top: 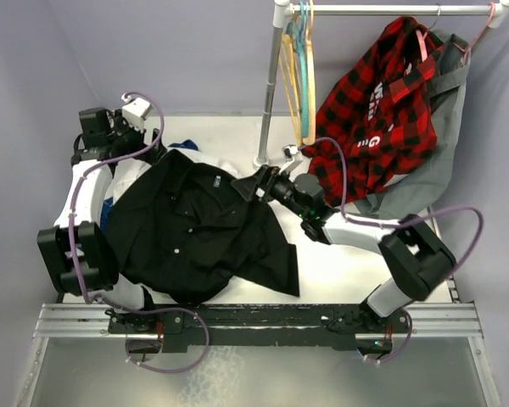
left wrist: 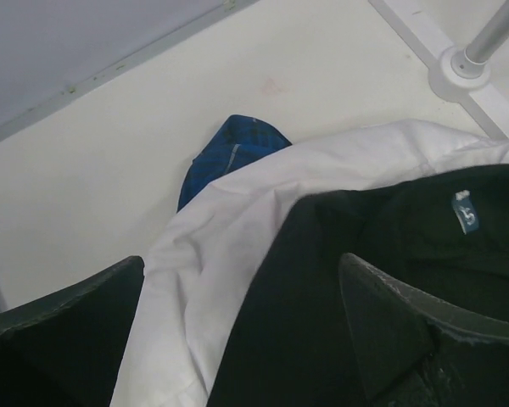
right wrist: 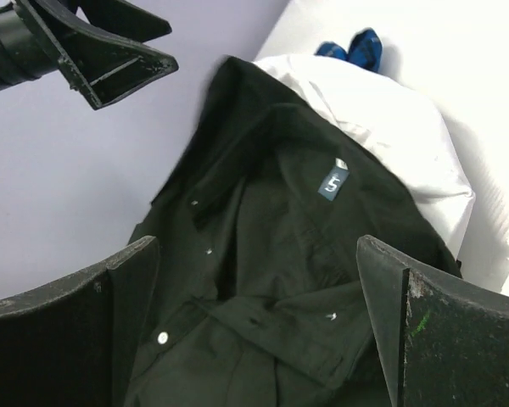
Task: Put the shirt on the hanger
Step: Adjust the shirt at the center of the board.
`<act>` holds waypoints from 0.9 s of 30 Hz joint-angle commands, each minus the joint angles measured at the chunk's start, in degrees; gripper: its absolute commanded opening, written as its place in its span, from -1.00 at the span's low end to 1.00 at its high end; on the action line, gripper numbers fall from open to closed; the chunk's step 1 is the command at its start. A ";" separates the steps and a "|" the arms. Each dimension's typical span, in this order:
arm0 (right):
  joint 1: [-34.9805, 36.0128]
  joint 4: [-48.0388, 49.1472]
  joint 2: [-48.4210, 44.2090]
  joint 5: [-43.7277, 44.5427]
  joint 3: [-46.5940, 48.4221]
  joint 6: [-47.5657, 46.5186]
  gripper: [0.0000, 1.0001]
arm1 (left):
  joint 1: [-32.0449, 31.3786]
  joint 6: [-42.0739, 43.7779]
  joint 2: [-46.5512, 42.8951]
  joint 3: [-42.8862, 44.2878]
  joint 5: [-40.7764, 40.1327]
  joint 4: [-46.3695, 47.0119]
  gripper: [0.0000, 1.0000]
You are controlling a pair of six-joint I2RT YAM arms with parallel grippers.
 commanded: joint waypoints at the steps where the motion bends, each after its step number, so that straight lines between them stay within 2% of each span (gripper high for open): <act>1: 0.21 4.46 -10.51 3.19 -5.29 -4.64 1.00 | -0.19 1.32 -10.04 3.65 -3.54 -8.23 0.98; 4: 0.22 1.33 -17.16 4.21 -9.76 -4.63 0.99 | -0.13 4.53 -14.46 6.86 -4.23 -17.69 0.98; 9: 0.24 -9.81 -28.75 3.82 -13.66 -6.58 1.00 | -0.10 1.19 -23.41 6.31 -9.34 -22.20 0.99; 14: 1.10 -14.54 -31.68 -4.38 -15.58 -5.11 1.00 | -0.09 0.41 -27.23 9.40 -2.76 -31.53 0.99; 19: 6.76 -14.48 -34.29 -1.48 -19.41 -5.73 0.99 | -0.18 -4.85 -22.81 16.32 4.77 -40.00 0.99; 24: 15.49 -21.51 -35.10 -3.95 -15.72 -18.96 0.99 | -1.76 -7.12 -19.49 18.37 0.85 -39.87 0.99; 27: 21.02 -31.91 -35.77 0.35 -8.81 -28.46 0.99 | -6.47 -8.81 -17.26 18.23 -5.30 -39.38 0.99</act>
